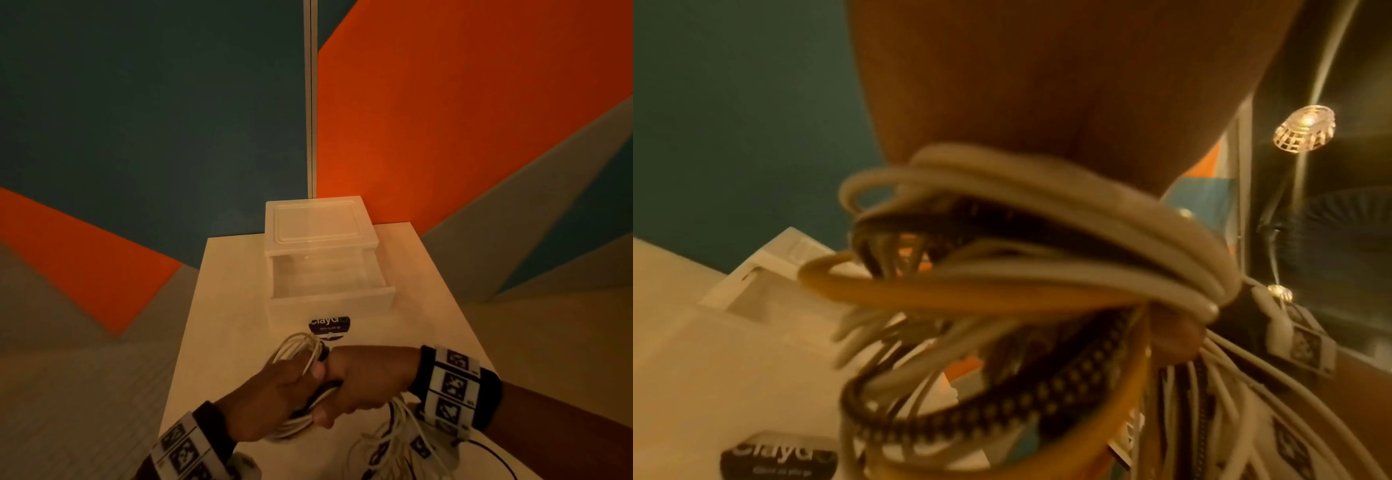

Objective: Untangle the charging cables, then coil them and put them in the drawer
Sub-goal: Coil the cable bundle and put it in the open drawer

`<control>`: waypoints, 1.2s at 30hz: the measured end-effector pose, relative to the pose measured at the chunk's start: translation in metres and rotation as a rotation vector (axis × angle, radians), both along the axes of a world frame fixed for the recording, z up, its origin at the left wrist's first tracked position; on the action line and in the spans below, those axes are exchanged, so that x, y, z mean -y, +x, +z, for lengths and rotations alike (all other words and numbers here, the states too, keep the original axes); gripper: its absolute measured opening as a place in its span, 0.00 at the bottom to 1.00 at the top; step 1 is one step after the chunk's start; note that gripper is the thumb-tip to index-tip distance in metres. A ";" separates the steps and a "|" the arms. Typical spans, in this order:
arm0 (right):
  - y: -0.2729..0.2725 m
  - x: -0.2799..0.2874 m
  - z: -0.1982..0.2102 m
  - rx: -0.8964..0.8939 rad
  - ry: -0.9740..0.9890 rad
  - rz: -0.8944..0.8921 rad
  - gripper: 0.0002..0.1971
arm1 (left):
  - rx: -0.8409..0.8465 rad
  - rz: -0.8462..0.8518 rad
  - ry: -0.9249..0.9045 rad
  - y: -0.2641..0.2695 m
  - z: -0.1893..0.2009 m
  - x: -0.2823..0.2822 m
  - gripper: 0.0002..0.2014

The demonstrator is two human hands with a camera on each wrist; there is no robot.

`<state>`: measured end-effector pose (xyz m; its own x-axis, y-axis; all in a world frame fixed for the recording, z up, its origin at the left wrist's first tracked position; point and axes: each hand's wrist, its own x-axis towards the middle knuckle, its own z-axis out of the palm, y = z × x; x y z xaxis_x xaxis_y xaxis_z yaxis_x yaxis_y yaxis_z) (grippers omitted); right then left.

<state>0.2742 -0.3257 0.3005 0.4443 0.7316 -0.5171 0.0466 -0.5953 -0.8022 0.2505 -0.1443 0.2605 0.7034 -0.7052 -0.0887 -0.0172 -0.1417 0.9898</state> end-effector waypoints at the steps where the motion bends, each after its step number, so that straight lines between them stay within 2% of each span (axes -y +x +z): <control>1: 0.001 0.000 0.001 0.021 -0.008 0.006 0.10 | -0.048 -0.011 -0.050 -0.004 0.002 0.002 0.17; 4: 0.001 0.000 0.005 0.099 0.000 0.016 0.09 | -0.137 0.040 -0.046 -0.008 0.008 0.002 0.17; 8: 0.001 0.000 0.010 0.233 0.029 0.061 0.06 | -0.272 -0.046 0.014 -0.015 0.010 0.000 0.23; 11: 0.000 -0.001 0.009 0.375 0.061 0.028 0.16 | -0.241 -0.064 0.036 -0.015 0.005 -0.003 0.32; 13: 0.000 -0.001 0.007 0.425 0.063 -0.023 0.23 | -0.283 -0.086 0.002 -0.014 0.003 -0.005 0.29; 15: 0.000 0.001 0.004 0.420 0.054 -0.071 0.24 | -0.342 -0.077 -0.058 -0.014 0.003 -0.004 0.21; 18: 0.005 0.010 0.002 0.339 0.061 -0.143 0.20 | -0.619 -0.043 -0.282 -0.017 0.007 -0.005 0.14; 20: 0.008 0.021 0.001 0.205 0.122 -0.201 0.23 | -0.735 -0.012 -0.418 -0.017 0.013 -0.007 0.14; 23: 0.006 0.040 -0.006 0.018 0.288 -0.265 0.26 | -0.728 -0.001 -0.469 -0.015 0.020 -0.014 0.12; 25: 0.000 0.050 -0.015 -0.042 0.390 -0.347 0.29 | -0.704 -0.005 -0.491 -0.013 0.028 -0.022 0.09; 28: -0.009 0.053 -0.028 -0.085 0.504 -0.439 0.24 | -0.663 -0.006 -0.563 -0.006 0.047 -0.030 0.08; 31: -0.017 0.039 -0.040 0.008 0.520 -0.570 0.14 | -0.615 -0.025 -0.684 0.006 0.071 -0.029 0.07; 32: -0.017 0.032 -0.043 0.058 0.544 -0.636 0.13 | -0.601 -0.022 -0.703 0.011 0.077 -0.026 0.07; 36: -0.017 0.014 -0.048 0.228 0.635 -0.871 0.28 | -0.602 -0.037 -0.780 0.022 0.091 -0.016 0.09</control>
<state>0.2573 -0.3396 0.2526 0.9743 0.2254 0.0019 -0.0030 0.0214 -0.9998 0.2726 -0.1286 0.3516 0.6698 -0.7388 0.0746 0.5291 0.5454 0.6501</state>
